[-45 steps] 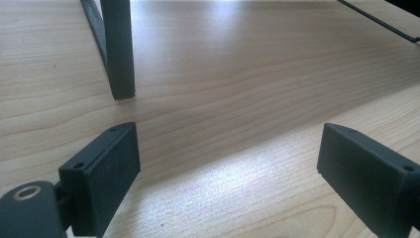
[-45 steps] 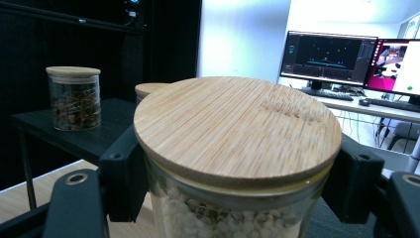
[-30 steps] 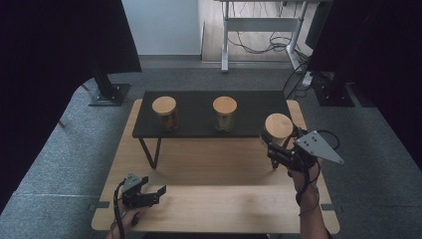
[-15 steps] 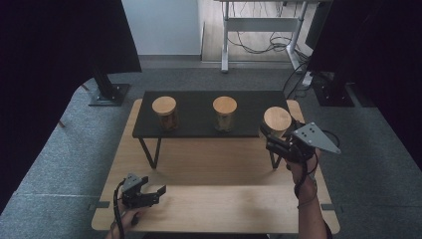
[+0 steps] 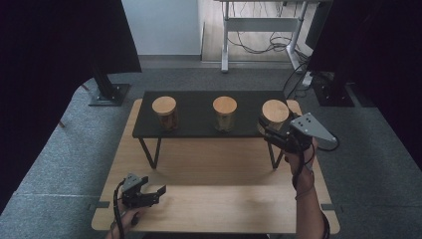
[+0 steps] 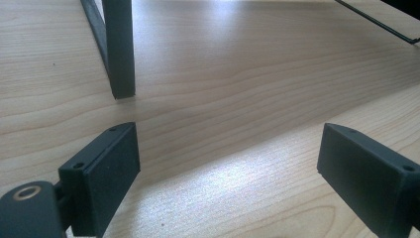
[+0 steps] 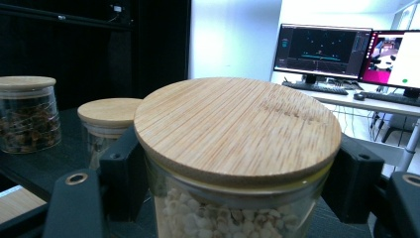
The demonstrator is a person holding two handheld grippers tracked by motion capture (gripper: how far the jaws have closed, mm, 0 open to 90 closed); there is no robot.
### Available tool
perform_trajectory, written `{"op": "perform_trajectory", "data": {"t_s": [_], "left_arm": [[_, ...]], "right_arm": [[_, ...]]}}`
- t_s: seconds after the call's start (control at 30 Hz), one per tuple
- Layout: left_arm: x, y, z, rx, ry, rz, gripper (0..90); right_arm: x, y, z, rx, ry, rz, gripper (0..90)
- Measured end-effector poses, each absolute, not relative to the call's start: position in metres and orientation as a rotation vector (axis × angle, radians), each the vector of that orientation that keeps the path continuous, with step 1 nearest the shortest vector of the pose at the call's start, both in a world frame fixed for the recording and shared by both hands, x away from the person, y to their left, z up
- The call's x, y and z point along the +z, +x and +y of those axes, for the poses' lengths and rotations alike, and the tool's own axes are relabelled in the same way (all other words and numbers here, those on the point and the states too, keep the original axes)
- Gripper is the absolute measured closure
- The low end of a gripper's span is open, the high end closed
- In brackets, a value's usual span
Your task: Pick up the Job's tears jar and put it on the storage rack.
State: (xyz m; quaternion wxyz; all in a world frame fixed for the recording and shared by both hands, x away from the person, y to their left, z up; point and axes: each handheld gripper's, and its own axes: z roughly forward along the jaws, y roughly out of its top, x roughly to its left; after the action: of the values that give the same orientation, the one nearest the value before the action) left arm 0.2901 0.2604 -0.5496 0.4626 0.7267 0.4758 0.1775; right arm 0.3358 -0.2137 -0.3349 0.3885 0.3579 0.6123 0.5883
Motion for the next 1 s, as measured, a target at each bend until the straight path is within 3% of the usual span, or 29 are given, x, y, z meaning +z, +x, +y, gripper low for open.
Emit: {"op": "perform_trajectory", "data": {"t_s": [1.0], "left_arm": [[-0.55, 0.29, 0.26, 0.443, 1.795, 1.168, 8.6]], "right_arm": [[-0.349, 0.375, -0.206, 1.427, 1.009, 1.583, 24.9]]}}
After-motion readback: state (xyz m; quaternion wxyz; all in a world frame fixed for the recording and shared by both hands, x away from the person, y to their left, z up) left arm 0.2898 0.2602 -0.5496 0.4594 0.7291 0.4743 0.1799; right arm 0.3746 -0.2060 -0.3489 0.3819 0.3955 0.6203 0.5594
